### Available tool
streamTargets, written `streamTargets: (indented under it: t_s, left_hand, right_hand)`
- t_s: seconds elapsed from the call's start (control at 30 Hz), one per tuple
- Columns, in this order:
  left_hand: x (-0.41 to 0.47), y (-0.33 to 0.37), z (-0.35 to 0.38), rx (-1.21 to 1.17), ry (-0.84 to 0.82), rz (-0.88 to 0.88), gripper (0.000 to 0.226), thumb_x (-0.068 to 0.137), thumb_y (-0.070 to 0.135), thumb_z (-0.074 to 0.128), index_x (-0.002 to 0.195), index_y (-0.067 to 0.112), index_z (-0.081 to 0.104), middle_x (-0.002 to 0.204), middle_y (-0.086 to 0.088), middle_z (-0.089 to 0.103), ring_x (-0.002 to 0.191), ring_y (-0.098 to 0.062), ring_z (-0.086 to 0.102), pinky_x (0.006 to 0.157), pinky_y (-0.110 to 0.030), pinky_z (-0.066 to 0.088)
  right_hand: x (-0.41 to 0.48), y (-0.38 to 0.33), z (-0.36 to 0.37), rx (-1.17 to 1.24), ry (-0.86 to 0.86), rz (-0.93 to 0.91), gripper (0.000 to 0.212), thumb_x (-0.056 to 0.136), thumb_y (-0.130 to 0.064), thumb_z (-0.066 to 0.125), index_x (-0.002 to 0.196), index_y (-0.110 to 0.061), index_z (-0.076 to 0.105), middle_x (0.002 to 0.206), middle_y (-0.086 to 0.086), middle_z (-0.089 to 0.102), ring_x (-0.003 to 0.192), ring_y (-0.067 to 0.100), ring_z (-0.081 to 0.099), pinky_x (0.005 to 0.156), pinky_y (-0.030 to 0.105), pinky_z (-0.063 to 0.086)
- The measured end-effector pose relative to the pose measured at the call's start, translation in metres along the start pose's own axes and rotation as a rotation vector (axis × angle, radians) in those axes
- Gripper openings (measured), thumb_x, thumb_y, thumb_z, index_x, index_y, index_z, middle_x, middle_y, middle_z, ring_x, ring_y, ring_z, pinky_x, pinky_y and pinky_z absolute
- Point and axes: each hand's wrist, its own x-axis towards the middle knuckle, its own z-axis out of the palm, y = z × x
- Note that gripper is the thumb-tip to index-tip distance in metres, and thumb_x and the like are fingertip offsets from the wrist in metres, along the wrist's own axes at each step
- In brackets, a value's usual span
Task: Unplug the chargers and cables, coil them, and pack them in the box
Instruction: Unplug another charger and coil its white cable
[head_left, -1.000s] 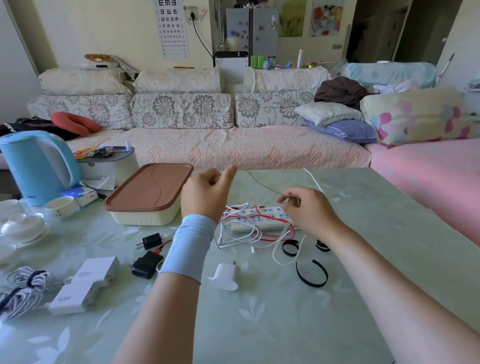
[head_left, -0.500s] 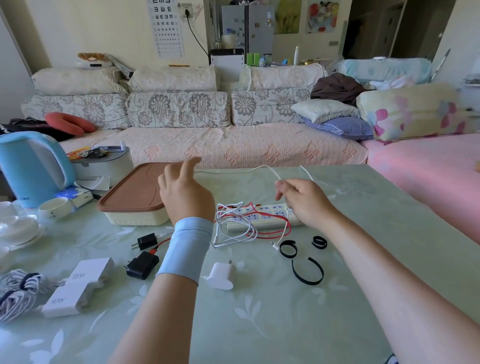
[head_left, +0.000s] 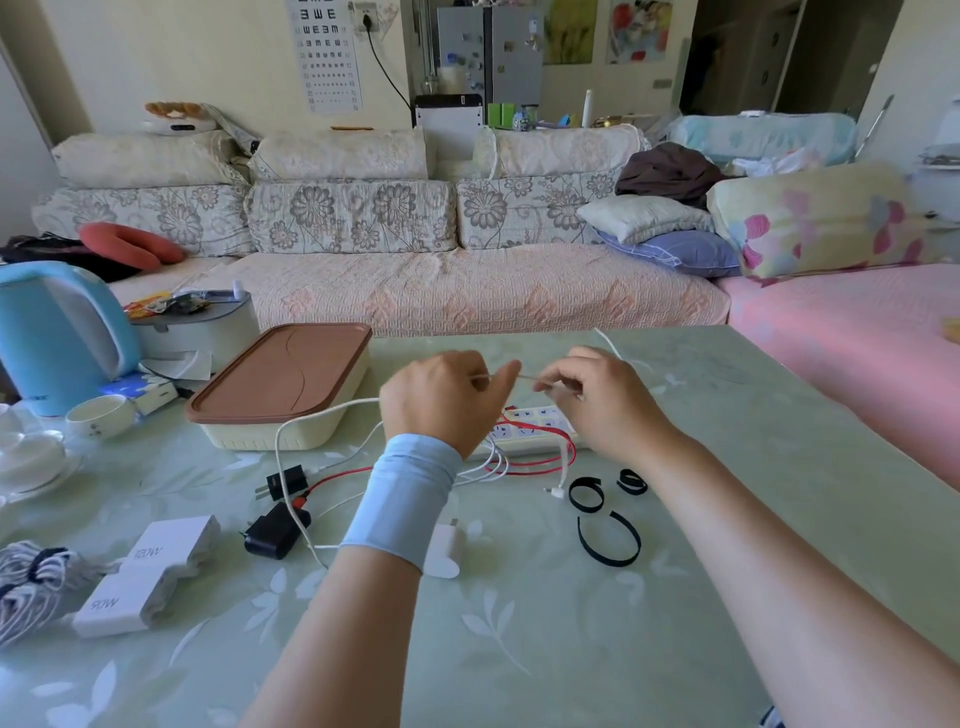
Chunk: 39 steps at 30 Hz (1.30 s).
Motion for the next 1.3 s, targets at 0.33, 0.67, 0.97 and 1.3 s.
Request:
streamTargets:
  t_s: [0.33,0.67,0.97,1.3]
  left_hand:
    - [0.014,-0.029,-0.008,-0.816,0.462,-0.263,0.052,0.091,0.041,0.052,0.054,0.018,0.024,0.051,0.002,0.022,0.054,-0.015,0.022,0.054,-0.033,0.021]
    - [0.011,-0.047,0.012,-0.325,0.234,-0.051,0.069,0.061,-0.015,0.038,0.121,0.013,0.060,0.116,-0.013,0.058,0.106,-0.032,0.048,0.093,-0.035,0.038]
    - [-0.009,0.006,-0.002,-1.070,-0.642,-0.235,0.016,0.097,0.020,0.048,0.111,0.021,0.055,0.081,-0.014,0.071,0.058,-0.027,0.064,0.065,-0.039,0.053]
    - [-0.002,-0.072,-0.027,0.129,-0.314,-0.085,0.057,0.087,0.067,0.043,0.067,0.016,0.060,0.064,0.000,0.060,0.071,-0.028,0.055,0.059,-0.027,0.034]
  right_hand:
    - [-0.007,0.022,0.010,0.102,-0.015,0.384,0.020,0.094,-0.026,0.060,0.088,-0.015,0.075,0.073,0.001,0.067,0.068,0.017,0.056,0.069,0.031,0.045]
    - [0.000,-0.002,0.013,0.188,0.293,0.283,0.012,0.090,-0.013,0.067,0.092,-0.013,0.078,0.080,0.004,0.073,0.073,0.019,0.070,0.077,0.036,0.055]
    - [-0.001,-0.024,0.019,0.001,0.419,-0.110,0.020,0.088,-0.015,0.067,0.105,-0.013,0.077,0.074,0.001,0.055,0.075,0.019,0.052,0.068,0.027,0.041]
    - [-0.025,-0.035,0.054,0.038,-0.397,0.143,0.024,0.096,-0.031,0.056,0.087,-0.014,0.070,0.076,0.000,0.061,0.075,0.022,0.057,0.068,0.037,0.042]
